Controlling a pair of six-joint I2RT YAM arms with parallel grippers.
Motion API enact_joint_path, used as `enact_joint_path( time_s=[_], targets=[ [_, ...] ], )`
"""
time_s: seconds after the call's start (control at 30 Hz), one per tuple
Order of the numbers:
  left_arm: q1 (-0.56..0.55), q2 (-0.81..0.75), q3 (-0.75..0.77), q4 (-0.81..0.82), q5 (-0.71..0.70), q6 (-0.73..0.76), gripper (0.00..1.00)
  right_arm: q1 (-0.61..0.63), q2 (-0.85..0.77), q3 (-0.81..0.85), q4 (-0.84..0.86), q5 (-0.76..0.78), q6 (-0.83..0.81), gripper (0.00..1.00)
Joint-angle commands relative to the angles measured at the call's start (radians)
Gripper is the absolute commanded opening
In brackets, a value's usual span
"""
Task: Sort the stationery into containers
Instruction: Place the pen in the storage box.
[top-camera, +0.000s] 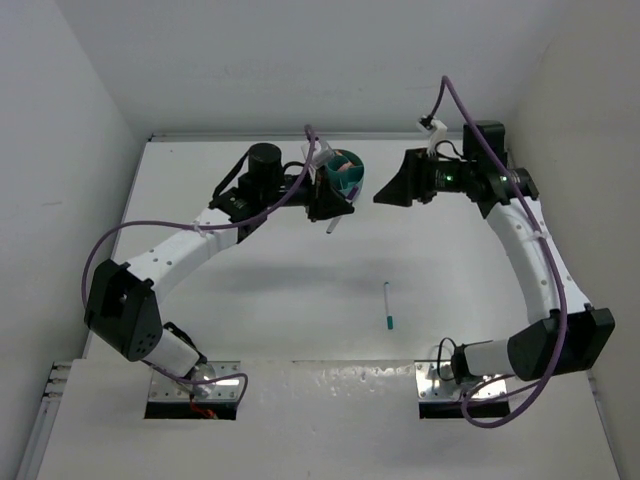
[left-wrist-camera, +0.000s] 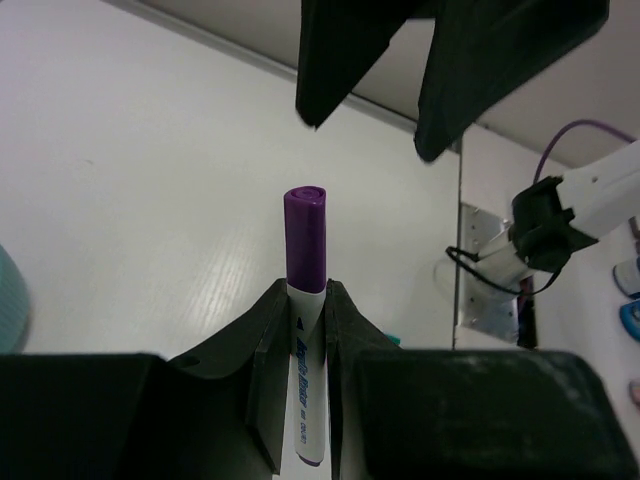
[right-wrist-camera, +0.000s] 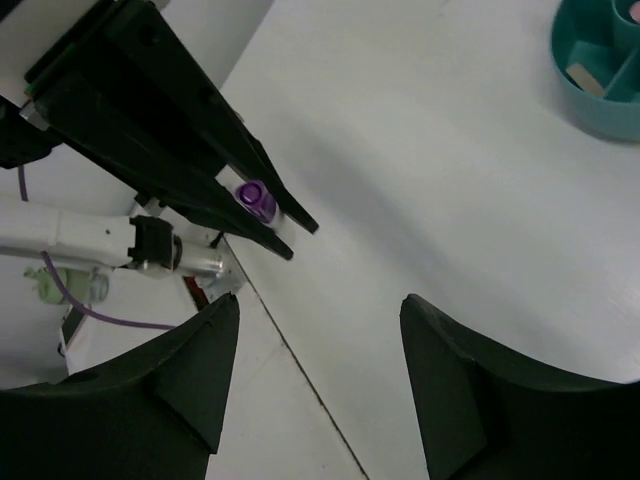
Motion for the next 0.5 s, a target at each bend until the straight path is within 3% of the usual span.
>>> enact_joint_path(
  time_s=[0.0, 0.47],
  targets=[
    [0.012, -0.036, -0.007, 0.111, 0.04, -0.15, 0.0, 0.041, -0.001, -0.005, 0.191, 0.007, 0.145, 0.65],
    [0.006, -0.008, -0.013, 0.142, 0.053, -0.159, 0.0, 0.111, 0.071, 0.019, 0.319, 0.01, 0.26, 0.49]
  ],
)
